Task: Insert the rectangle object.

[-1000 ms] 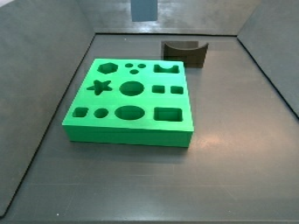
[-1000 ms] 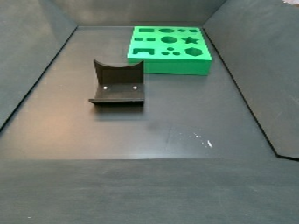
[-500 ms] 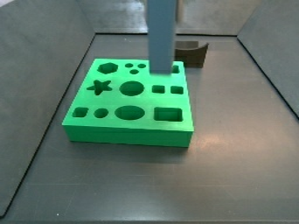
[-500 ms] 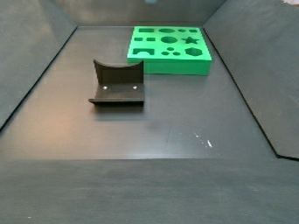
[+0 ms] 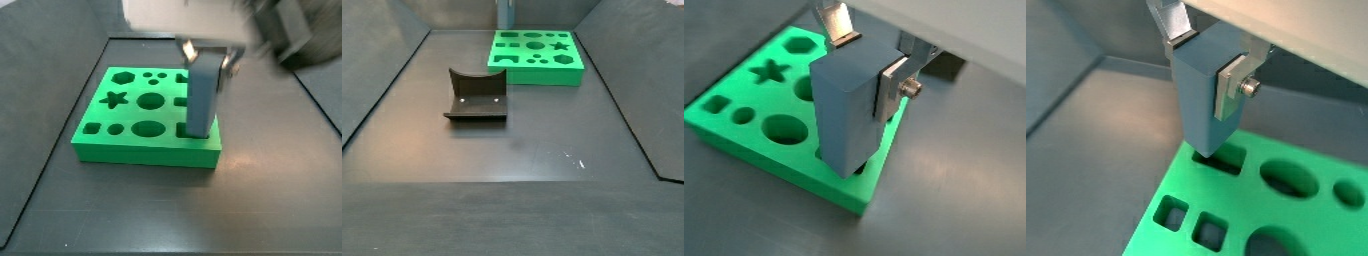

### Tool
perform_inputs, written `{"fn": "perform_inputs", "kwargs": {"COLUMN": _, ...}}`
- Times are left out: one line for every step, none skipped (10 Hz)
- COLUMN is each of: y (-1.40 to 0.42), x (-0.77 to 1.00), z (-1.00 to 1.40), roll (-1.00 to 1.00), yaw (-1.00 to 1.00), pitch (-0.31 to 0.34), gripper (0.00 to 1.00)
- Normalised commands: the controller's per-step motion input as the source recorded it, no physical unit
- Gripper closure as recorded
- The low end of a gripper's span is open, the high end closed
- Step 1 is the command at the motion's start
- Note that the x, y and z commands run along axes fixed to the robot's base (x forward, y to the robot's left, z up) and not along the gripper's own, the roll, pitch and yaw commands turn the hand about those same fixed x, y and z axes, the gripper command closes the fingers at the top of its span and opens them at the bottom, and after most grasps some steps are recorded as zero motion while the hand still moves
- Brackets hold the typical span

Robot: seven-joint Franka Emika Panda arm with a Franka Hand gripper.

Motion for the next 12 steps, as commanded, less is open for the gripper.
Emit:
{"fn": "perform_inputs", "kwargs": {"y": 0.0, "x": 0.0, "z": -0.56, "roll": 0.0, "yaw": -1.0, "pitch": -0.017, "gripper": 1.0}}
{"fn": "perform_inputs", "kwargs": {"y": 0.0, "x": 0.0, "z": -0.43, "roll": 0.0, "yaw": -1.0, "pitch": 0.0, "gripper": 1.0}}
{"fn": "perform_inputs", "kwargs": {"y": 0.0, "x": 0.0, "z": -0.36, "roll": 0.0, "yaw": -1.0, "pitch": 0.0, "gripper": 1.0}}
{"fn": "perform_inputs", "kwargs": {"y": 0.0, "x": 0.0, "z": -0.35, "roll": 0.0, "yaw": -1.0, "pitch": 0.0, "gripper": 1.0}}
{"fn": "perform_inputs", "kwargs": {"y": 0.0, "x": 0.0, "z": -0.33, "roll": 0.02, "yaw": -1.0, "pitch": 0.0, "gripper": 1.0}}
{"fn": "perform_inputs", "kwargs": {"y": 0.0, "x": 0.0, "z": -0.32, "roll": 0.06, "yaw": -1.0, "pitch": 0.0, "gripper": 1.0}}
{"fn": "perform_inputs", "kwargs": {"y": 0.0, "x": 0.0, "z": -0.31, "roll": 0.06, "yaw": -1.0, "pitch": 0.0, "gripper": 1.0}}
{"fn": "perform_inputs", "kwargs": {"y": 0.0, "x": 0.0, "z": -0.31, "roll": 0.06, "yaw": -1.0, "pitch": 0.0, "gripper": 1.0}}
{"fn": "perform_inputs", "kwargs": {"y": 0.0, "x": 0.0, "z": -0.31, "roll": 0.06, "yaw": -1.0, "pitch": 0.0, "gripper": 1.0}}
{"fn": "perform_inputs", "kwargs": {"y": 0.0, "x": 0.0, "z": -0.29, "roll": 0.05, "yaw": -1.0, "pitch": 0.0, "gripper": 1.0}}
{"fn": "perform_inputs", "kwargs": {"y": 0.0, "x": 0.0, "z": -0.28, "roll": 0.04, "yaw": -1.0, "pitch": 0.0, "gripper": 1.0}}
{"fn": "perform_inputs", "kwargs": {"y": 0.0, "x": 0.0, "z": -0.27, "roll": 0.04, "yaw": -1.0, "pitch": 0.0, "gripper": 1.0}}
